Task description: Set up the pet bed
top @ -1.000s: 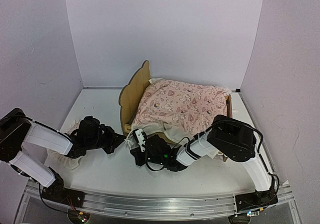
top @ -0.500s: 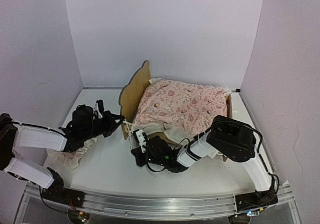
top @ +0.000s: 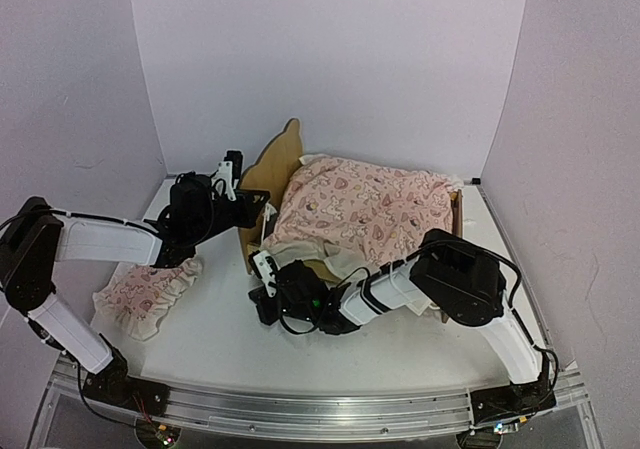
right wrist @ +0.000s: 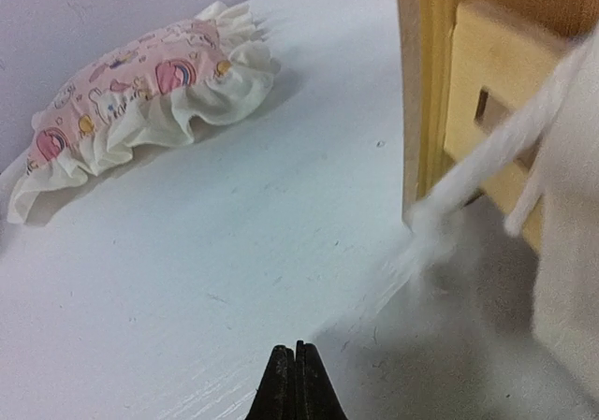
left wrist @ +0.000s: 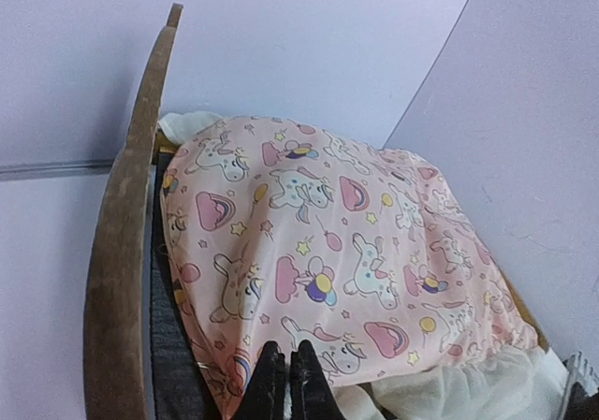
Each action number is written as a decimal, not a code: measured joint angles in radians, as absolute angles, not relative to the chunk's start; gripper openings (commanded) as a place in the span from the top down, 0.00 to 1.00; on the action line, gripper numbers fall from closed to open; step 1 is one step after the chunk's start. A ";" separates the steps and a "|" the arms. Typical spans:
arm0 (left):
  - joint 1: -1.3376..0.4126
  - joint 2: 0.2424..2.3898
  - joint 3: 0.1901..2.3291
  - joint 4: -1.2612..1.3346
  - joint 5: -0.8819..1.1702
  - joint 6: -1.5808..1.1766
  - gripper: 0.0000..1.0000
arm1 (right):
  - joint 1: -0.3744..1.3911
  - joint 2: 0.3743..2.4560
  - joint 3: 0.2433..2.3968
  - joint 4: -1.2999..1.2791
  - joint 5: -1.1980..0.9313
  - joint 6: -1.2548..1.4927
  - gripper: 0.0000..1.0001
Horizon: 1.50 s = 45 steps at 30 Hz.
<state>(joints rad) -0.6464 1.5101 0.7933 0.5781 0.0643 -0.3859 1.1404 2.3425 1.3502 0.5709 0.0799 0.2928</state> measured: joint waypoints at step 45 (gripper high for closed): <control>-0.648 1.085 0.626 0.124 0.097 -0.558 0.21 | 0.562 1.372 1.118 -0.627 0.164 0.132 0.02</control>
